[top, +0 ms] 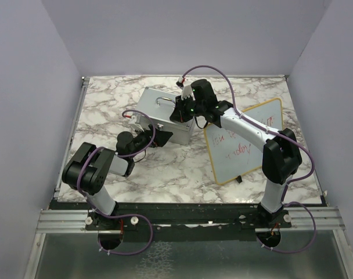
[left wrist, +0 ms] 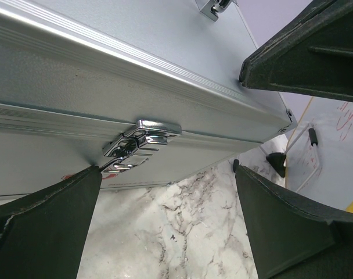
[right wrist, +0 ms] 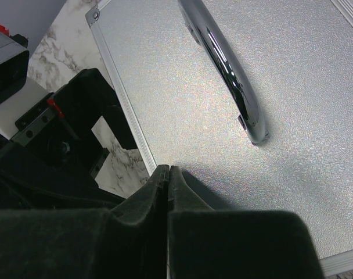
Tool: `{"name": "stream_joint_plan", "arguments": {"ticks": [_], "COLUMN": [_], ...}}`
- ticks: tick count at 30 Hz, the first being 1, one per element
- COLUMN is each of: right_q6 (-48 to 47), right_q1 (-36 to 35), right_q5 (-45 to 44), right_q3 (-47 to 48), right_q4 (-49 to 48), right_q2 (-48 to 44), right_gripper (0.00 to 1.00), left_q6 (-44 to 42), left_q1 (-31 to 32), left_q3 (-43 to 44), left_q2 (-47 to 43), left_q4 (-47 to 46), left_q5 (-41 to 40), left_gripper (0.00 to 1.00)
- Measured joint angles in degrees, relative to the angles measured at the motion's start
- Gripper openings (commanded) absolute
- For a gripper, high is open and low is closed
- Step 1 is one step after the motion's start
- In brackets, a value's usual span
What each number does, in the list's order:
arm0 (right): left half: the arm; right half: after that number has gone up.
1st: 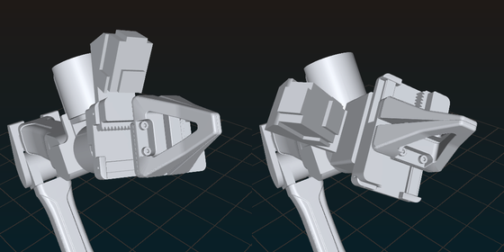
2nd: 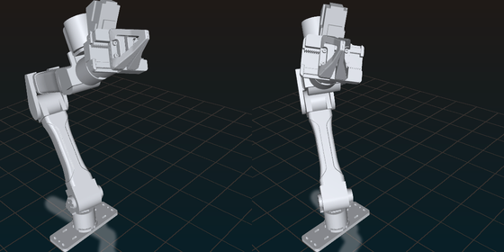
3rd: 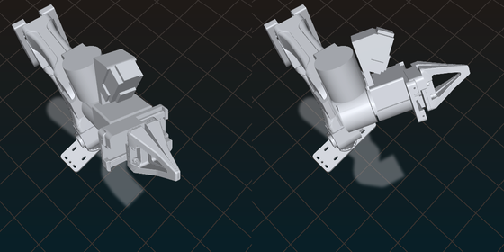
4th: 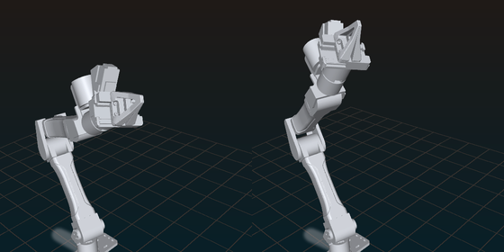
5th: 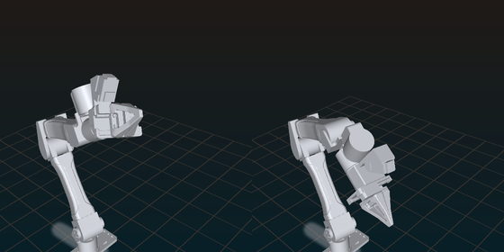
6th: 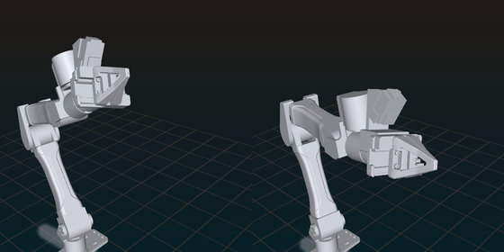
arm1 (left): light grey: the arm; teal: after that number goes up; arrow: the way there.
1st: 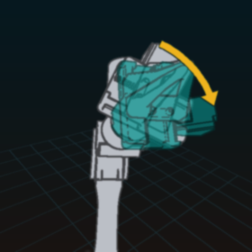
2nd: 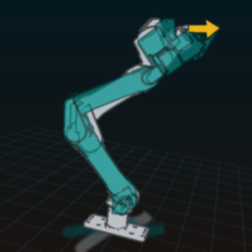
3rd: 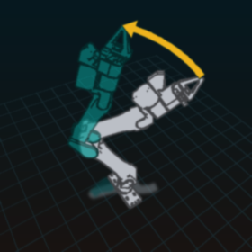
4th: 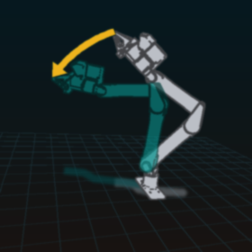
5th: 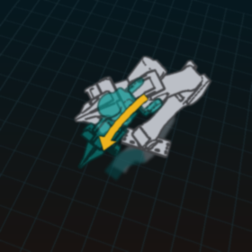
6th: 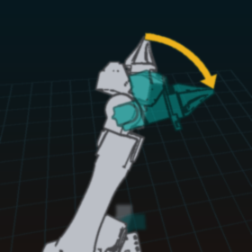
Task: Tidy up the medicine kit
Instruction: Close the medicine box at the center of the board.
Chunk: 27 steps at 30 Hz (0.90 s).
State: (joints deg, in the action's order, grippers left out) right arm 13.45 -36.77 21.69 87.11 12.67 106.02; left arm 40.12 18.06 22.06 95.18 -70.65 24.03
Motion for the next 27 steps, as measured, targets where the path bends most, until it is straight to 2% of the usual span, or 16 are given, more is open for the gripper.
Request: {"name": "stream_joint_plan", "arguments": {"ticks": [27], "right_q6": [0.6], "right_q1": [0.0], "right_q5": [0.0], "right_q3": [0.0], "right_q4": [-0.2], "right_q2": [0.1], "right_gripper": [0.05], "left_q6": [6.2], "left_q1": [-0.3], "left_q3": [-2.6], "left_q2": [-6.9], "left_q4": [-2.2], "left_q5": [2.7], "left_gripper": [0.94]}}
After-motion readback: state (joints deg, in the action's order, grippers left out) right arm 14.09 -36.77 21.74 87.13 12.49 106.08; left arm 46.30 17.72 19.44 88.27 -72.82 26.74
